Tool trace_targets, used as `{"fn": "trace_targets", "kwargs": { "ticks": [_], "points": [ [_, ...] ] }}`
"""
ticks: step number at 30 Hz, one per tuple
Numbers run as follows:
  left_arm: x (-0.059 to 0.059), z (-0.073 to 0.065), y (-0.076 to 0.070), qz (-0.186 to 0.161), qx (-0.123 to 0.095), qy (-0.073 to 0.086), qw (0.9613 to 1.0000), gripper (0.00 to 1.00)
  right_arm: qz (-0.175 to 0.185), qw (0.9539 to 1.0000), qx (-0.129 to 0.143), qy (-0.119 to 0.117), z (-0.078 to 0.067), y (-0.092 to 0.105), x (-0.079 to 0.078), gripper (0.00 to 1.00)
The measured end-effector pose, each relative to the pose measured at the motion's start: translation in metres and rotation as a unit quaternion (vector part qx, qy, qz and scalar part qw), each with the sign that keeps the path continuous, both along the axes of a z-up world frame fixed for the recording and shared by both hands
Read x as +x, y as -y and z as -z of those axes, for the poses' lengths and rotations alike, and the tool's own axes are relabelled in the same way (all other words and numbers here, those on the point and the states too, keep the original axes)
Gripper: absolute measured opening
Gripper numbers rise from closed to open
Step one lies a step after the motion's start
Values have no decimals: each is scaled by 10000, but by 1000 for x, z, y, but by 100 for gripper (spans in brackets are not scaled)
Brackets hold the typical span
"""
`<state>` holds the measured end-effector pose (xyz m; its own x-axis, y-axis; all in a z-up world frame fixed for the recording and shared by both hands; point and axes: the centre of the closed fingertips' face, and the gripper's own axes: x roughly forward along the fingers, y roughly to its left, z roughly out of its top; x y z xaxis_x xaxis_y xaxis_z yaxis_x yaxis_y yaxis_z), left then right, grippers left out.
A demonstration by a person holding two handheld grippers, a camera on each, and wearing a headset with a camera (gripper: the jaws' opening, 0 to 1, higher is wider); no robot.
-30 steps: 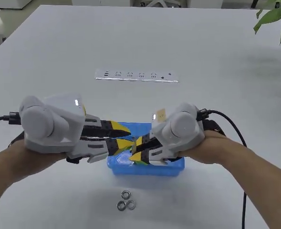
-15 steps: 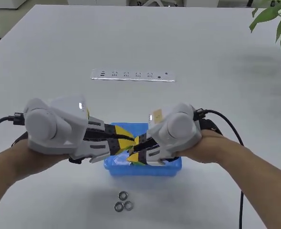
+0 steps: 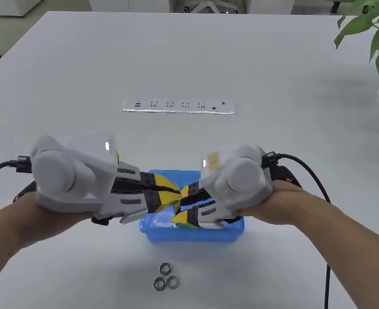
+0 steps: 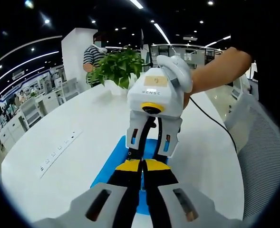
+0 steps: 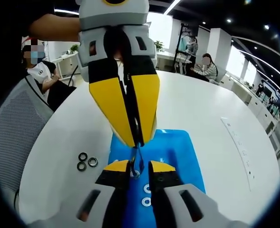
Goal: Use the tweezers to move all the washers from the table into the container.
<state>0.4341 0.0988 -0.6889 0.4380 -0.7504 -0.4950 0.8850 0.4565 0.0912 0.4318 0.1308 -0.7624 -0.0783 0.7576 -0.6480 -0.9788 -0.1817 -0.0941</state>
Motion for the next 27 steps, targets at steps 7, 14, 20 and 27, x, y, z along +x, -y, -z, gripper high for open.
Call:
{"fn": "trace_targets", "kwargs": {
  "ticks": [7,14,20,27],
  "points": [
    [0,-7,2,-7,-14,24,10000,5,134,9999,44,20,-6,3,2,20],
    [1,-20,2,-28,-40,79,10000,5,256,9995,92,151,-16,7,3,25],
    [-1,-29,2,-31,-42,110,9999,5,420,9988,177,161,-26,12,2,28],
    [-8,-34,4,-12,-23,93,10000,5,594,9979,210,172,-32,24,-2,30]
  ]
}}
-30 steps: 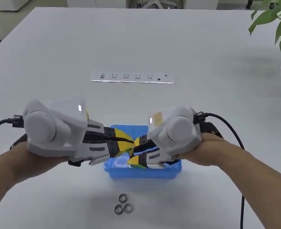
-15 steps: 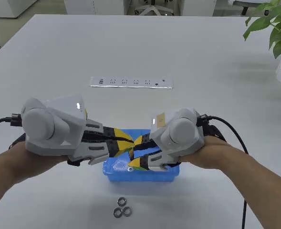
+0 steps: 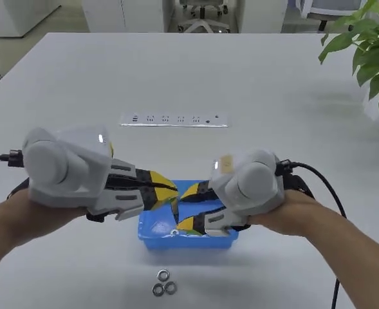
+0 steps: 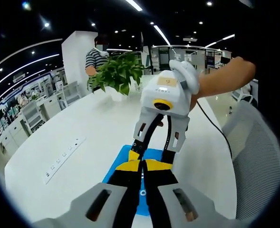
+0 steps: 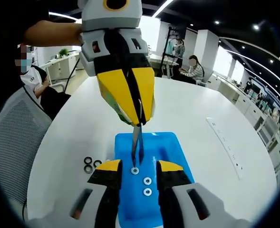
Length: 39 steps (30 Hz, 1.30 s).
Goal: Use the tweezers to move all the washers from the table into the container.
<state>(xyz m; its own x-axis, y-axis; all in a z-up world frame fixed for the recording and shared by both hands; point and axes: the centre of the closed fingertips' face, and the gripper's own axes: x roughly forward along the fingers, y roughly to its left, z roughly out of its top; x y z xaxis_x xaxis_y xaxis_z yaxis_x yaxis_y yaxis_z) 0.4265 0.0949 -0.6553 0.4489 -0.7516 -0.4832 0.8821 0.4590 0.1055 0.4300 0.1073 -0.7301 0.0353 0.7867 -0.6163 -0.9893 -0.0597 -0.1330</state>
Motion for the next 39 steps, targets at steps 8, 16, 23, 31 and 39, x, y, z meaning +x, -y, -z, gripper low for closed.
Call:
{"fn": "trace_targets", "kwargs": {
  "ticks": [8,16,23,31,39],
  "points": [
    [-9,-9,3,29,8,26,10000,5,310,9995,90,-40,-9,18,-4,35],
    [-18,-15,2,34,27,9,10000,5,610,9980,154,-47,-13,34,-9,44],
    [-28,-18,2,29,38,-10,10000,5,843,9961,243,-53,-17,47,-12,52],
    [-38,-20,0,-13,24,-21,10000,5,1053,9939,317,-88,-19,57,-19,62],
    [-48,-20,1,7,12,-81,10000,5,1304,9902,479,-147,-24,66,-24,74]
  ]
}}
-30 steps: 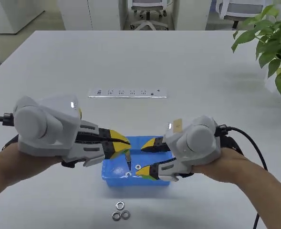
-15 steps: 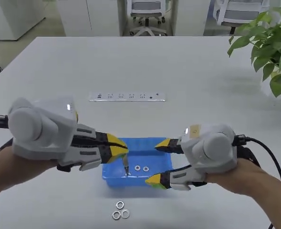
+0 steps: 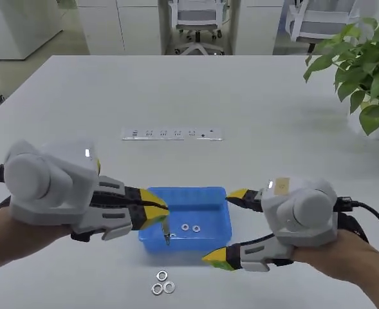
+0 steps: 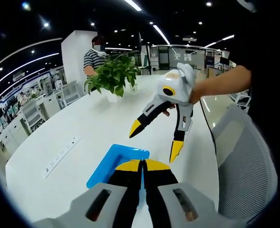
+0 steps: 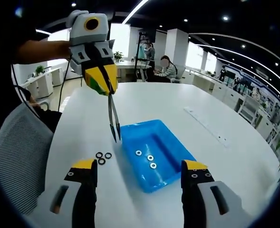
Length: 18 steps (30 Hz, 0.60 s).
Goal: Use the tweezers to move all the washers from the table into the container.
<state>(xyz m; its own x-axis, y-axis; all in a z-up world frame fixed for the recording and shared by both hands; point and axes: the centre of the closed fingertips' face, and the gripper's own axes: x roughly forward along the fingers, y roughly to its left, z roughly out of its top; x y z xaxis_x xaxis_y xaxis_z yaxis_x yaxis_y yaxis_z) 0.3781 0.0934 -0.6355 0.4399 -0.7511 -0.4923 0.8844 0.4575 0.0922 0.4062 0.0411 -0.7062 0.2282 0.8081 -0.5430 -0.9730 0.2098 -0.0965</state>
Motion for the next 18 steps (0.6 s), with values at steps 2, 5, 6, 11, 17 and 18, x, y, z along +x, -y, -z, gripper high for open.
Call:
{"fn": "trace_targets", "kwargs": {
  "ticks": [2,5,6,11,17,18],
  "points": [
    [-2,0,1,8,-10,-13,10000,5,46,10000,19,10,-1,2,-1,77],
    [-6,1,2,32,-6,-21,10000,5,133,9999,52,-9,-1,6,-1,81],
    [-7,2,3,37,-4,-27,10000,5,155,9999,74,-18,-1,7,-2,82],
    [-12,3,5,64,-12,-60,10000,5,247,9996,122,-82,-1,12,-5,87],
    [-20,8,9,92,-43,-116,9999,5,372,9990,190,-146,1,17,-11,93],
    [-20,9,8,96,-46,-126,9999,5,382,9990,201,-149,1,17,-11,94]
  ]
}}
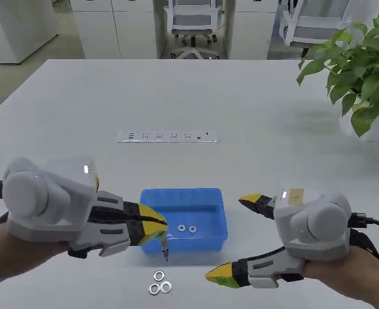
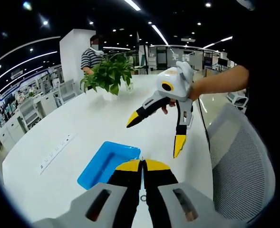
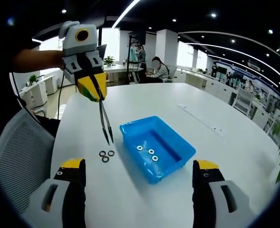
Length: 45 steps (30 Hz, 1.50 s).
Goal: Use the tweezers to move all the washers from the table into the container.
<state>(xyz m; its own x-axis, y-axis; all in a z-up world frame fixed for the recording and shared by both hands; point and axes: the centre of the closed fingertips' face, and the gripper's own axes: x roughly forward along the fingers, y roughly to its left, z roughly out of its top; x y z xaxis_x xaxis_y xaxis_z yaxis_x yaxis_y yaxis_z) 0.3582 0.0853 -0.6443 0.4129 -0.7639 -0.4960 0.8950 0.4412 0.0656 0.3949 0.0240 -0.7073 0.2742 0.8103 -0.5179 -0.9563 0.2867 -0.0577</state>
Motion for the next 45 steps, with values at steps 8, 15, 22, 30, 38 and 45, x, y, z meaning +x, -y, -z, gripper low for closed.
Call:
{"fn": "trace_targets", "kwargs": {
  "ticks": [8,15,22,30,38,45],
  "points": [
    [-5,6,1,34,-24,-48,10000,5,109,9999,79,-54,1,3,-3,100],
    [-9,13,1,71,-21,-116,9999,5,94,9999,36,-96,5,4,-7,100],
    [-12,22,2,113,12,-163,9998,5,72,9999,13,-117,8,4,-11,100],
    [-16,34,4,347,166,-85,9992,5,106,9998,10,-179,12,7,-15,100],
    [-14,41,8,515,239,-55,9984,5,166,9996,22,-214,17,11,-17,100],
    [-13,47,8,605,318,-86,9976,5,192,9995,0,-244,19,14,-17,100]
  ]
}}
